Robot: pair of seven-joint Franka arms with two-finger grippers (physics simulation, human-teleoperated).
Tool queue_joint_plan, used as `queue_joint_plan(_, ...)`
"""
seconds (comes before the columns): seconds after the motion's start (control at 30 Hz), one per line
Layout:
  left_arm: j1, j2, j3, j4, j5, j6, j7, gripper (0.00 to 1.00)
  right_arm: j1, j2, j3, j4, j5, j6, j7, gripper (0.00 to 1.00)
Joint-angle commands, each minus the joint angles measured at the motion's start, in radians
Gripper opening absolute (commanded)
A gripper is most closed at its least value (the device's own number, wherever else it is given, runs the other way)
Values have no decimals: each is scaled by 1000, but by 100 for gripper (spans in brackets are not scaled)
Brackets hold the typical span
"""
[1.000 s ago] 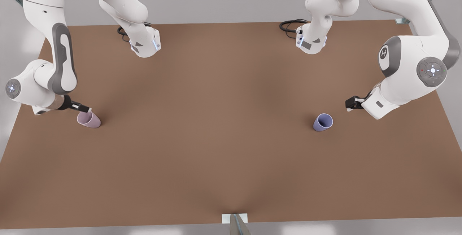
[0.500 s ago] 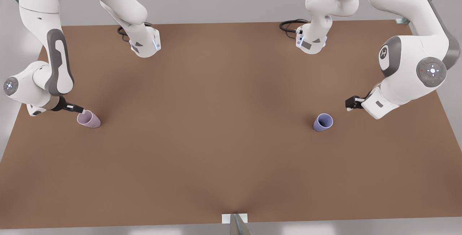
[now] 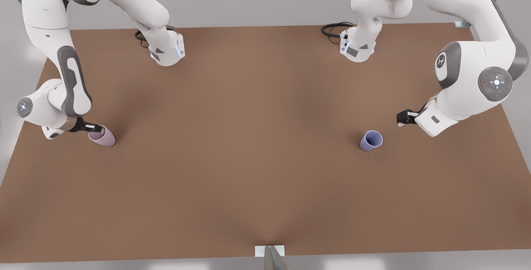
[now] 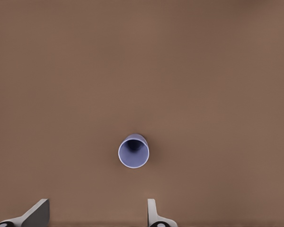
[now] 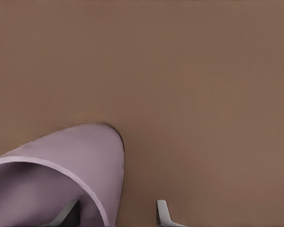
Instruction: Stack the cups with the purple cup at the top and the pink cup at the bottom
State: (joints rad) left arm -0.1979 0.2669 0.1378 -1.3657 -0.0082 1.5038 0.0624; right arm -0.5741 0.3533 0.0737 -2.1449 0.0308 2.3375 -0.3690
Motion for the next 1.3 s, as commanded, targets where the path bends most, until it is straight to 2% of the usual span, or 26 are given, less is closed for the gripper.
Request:
queue_joint_plan(0.0, 0, 0, 0, 0, 1, -4, 2, 100, -1, 3, 1, 0, 0, 16, -65, 43)
queue_joint_plan(0.17, 0, 0, 0, -3, 1, -5, 4, 100, -1, 6, 1, 5, 1, 10, -67, 22)
queue_joint_plan(0.4, 0, -2, 0, -1, 1, -19, 4, 100, -1, -2, 3, 17, 0, -7, -74, 21)
queue_joint_plan(0.47, 0, 0, 0, -1, 1, -19, 4, 100, 0, -4, 11, 66, 1, -67, -68, 21)
queue_joint_plan(0.7, -6, -9, -6, 3, -4, -20, -18, 100, 0, -42, 178, 91, 60, -127, 38, 21)
queue_joint_plan(0.87, -6, -23, -4, 2, -9, -22, -13, 100, 2, -54, 373, 128, 58, -161, 297, 21)
queue_joint_plan(0.9, -6, -29, -4, 2, -10, -33, -13, 100, 11, -43, 416, 175, 55, -219, 386, 21)
queue_joint_plan(1.07, -5, -31, -4, 3, -12, -37, -13, 100, 307, 6, 414, 467, 24, -492, 849, 21)
queue_joint_plan(1.2, -6, -38, -6, 3, -12, -53, -15, 100, 585, 148, 414, 740, -6, -581, 1254, 21)
queue_joint_plan(1.27, -6, -37, -6, 3, -12, -53, -15, 100, 746, 320, 403, 1022, -31, -647, 1418, 21)
